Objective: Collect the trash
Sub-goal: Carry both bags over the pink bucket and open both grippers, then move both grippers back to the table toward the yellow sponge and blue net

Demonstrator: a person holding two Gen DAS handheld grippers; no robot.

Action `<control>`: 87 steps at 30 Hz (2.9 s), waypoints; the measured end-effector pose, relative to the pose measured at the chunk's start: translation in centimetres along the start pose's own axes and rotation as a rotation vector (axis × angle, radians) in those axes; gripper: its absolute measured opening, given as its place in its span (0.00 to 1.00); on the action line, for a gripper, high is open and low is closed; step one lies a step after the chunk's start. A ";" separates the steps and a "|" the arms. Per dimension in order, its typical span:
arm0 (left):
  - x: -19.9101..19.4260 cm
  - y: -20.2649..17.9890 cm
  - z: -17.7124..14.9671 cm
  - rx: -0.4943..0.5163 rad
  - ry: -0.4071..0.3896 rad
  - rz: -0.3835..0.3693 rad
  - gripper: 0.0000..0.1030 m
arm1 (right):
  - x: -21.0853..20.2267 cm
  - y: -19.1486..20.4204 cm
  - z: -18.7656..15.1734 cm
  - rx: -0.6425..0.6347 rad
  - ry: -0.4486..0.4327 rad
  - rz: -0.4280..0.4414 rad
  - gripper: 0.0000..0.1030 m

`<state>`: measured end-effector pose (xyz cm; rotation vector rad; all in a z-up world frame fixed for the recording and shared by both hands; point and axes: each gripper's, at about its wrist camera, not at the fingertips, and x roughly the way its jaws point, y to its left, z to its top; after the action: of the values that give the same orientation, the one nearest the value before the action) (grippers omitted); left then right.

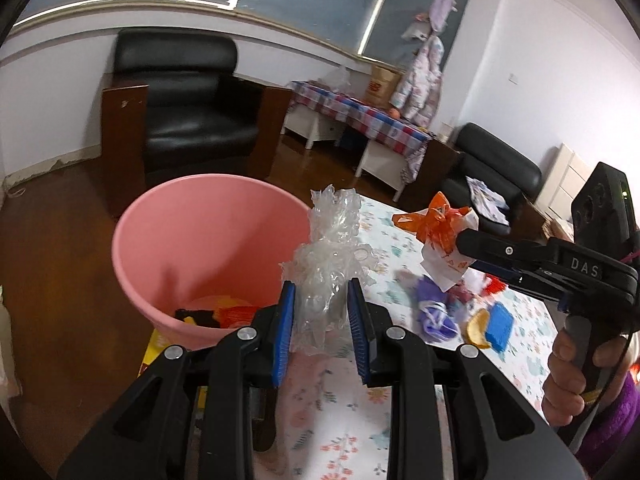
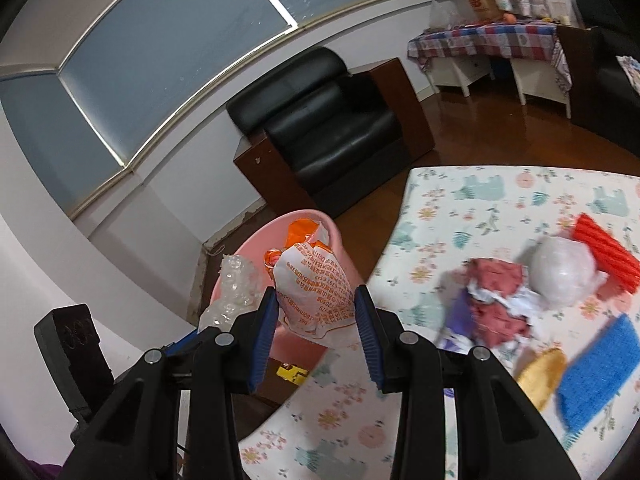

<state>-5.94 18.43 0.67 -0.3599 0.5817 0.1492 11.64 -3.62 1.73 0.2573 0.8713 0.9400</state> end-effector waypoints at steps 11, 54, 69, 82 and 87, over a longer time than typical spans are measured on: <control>0.6 2.6 0.7 -0.057 0.001 0.080 0.26 | 5.7 2.5 0.5 -0.010 0.077 0.040 0.38; 1.7 4.4 0.5 -0.122 0.047 0.100 0.46 | 9.0 1.5 -1.1 0.059 0.131 0.015 0.46; 1.8 -1.4 0.2 -0.005 0.073 0.039 0.46 | 0.6 -2.0 -4.0 0.045 0.061 -0.059 0.46; 3.8 -7.9 -0.8 0.110 0.129 -0.021 0.46 | -7.8 -10.7 -6.9 0.182 -0.069 -0.171 0.46; 4.7 -9.4 -1.0 0.140 0.146 -0.033 0.46 | -10.3 -13.5 -7.3 0.215 -0.122 -0.217 0.46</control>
<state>-0.29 9.57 -0.05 -0.2451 0.7264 0.0505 11.27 -20.94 -4.80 0.3925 0.8688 0.6235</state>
